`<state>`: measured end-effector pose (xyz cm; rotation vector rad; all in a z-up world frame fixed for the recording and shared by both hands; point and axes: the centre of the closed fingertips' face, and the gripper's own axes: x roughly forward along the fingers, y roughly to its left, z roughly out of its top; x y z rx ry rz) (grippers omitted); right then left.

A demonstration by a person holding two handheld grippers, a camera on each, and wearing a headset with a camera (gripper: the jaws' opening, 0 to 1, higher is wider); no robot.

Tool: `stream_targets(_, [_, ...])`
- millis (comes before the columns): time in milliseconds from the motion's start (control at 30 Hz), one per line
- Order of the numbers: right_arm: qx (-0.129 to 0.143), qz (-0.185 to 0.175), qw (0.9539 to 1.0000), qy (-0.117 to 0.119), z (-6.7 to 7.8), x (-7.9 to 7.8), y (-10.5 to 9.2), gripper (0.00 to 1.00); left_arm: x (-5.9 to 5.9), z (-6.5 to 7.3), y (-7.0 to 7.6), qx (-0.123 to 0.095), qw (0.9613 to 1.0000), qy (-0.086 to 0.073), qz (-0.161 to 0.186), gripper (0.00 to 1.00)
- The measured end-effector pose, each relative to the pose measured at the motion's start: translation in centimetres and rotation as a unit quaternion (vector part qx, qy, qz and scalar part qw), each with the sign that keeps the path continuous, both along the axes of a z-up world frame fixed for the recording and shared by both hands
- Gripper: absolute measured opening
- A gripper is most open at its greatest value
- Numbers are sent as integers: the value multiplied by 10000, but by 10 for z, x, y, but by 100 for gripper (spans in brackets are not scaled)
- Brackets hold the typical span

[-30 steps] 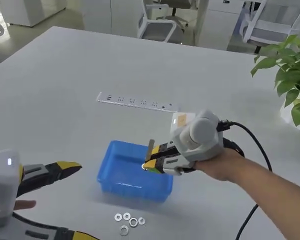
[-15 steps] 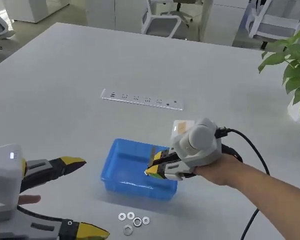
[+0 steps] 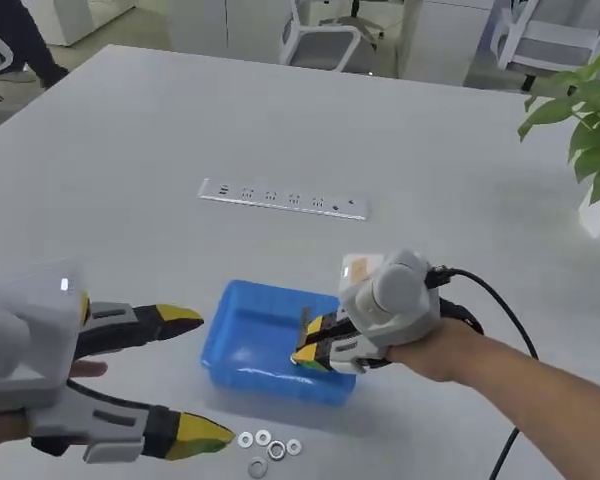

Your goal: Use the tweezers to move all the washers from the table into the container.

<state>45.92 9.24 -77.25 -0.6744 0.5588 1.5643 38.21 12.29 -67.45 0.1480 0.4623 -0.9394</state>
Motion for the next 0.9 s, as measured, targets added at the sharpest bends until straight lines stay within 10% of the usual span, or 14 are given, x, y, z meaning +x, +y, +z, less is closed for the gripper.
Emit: stream_targets(900, [-32, 118, 9999, -86, 0, -1, 1, 9, 44, -7, -30, 339, 9958, -92, -847, 47])
